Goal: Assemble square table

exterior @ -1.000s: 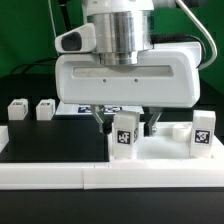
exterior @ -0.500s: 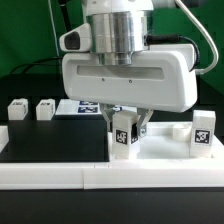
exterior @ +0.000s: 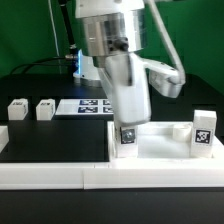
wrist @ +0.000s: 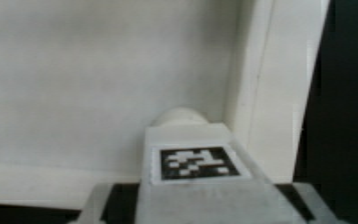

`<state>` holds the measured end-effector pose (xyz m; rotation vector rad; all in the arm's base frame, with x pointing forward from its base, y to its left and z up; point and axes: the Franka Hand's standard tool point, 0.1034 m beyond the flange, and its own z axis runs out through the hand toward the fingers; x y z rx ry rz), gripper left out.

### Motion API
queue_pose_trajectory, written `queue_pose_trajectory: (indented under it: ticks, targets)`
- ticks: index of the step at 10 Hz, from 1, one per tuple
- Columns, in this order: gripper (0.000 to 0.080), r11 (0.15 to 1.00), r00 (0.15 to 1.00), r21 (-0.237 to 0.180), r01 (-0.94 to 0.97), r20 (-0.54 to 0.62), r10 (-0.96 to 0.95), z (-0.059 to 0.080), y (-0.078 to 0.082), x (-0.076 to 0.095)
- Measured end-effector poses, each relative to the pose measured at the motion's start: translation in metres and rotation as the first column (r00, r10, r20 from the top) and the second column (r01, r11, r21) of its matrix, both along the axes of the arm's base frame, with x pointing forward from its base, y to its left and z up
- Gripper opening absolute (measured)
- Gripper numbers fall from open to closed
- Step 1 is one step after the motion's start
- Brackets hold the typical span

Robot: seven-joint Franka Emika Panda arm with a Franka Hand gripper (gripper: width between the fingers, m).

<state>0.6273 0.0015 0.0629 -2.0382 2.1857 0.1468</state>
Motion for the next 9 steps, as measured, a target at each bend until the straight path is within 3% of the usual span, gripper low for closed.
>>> queue_pose_trajectory:
  ticks: [2, 5, 6, 7, 8, 9]
  targets:
    - [0.0290, 0.970, 0.970, 0.011, 0.241, -0.036, -0.240, -0.0011, 0.0028, 0.0013]
    - [0.0290, 0.920, 0.918, 0.007, 0.392, -0.067, -0.391, -0.0016, 0.0038, 0.0005]
    - [0.0395, 0.908, 0.906, 0.006, 0.419, -0.073, -0.417, -0.0018, 0.0038, 0.0003]
    - [0.0395, 0.908, 0.905, 0.006, 0.420, -0.073, -0.418, -0.0018, 0.0039, 0.0003]
    - [0.0534, 0.914, 0.912, 0.006, 0.406, -0.070, -0.404, -0.0018, 0.0038, 0.0003]
    - [0.0613, 0.927, 0.926, 0.007, 0.374, -0.065, -0.373, -0.0020, 0.0041, 0.0000]
